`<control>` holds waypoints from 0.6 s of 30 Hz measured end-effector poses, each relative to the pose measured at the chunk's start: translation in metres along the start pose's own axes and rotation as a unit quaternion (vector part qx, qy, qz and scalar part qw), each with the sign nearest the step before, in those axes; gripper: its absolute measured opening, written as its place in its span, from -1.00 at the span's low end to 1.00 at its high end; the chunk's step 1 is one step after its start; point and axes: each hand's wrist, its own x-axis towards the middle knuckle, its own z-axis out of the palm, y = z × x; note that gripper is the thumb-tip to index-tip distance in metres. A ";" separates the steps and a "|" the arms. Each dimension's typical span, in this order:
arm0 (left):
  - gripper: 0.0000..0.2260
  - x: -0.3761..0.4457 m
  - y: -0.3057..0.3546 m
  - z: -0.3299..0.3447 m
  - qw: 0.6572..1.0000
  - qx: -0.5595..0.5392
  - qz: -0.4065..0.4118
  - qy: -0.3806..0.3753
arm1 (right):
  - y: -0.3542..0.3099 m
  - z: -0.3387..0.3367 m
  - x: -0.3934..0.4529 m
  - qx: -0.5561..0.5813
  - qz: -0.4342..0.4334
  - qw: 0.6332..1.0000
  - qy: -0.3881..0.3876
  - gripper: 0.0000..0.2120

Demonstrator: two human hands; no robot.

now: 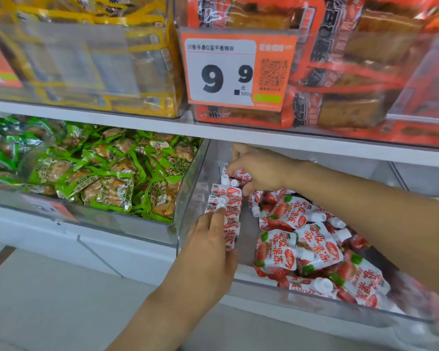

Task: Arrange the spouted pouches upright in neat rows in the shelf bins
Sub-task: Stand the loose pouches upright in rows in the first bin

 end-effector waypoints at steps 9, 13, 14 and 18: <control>-0.36 0.002 0.000 0.000 1.000 0.003 0.001 0.006 | 0.026 0.004 0.008 0.133 0.042 0.989 0.043 -0.78; -0.37 0.002 0.000 0.000 1.000 0.001 0.000 0.006 | 0.018 0.012 0.010 0.144 0.071 0.982 0.101 -0.82; -0.36 0.002 0.000 0.000 1.000 0.002 0.000 0.007 | 0.015 0.014 0.012 0.141 0.065 0.983 0.099 -0.85; -0.36 0.004 0.000 0.000 1.000 0.002 -0.006 0.012 | 0.009 0.014 0.022 0.100 0.080 0.991 0.041 -0.74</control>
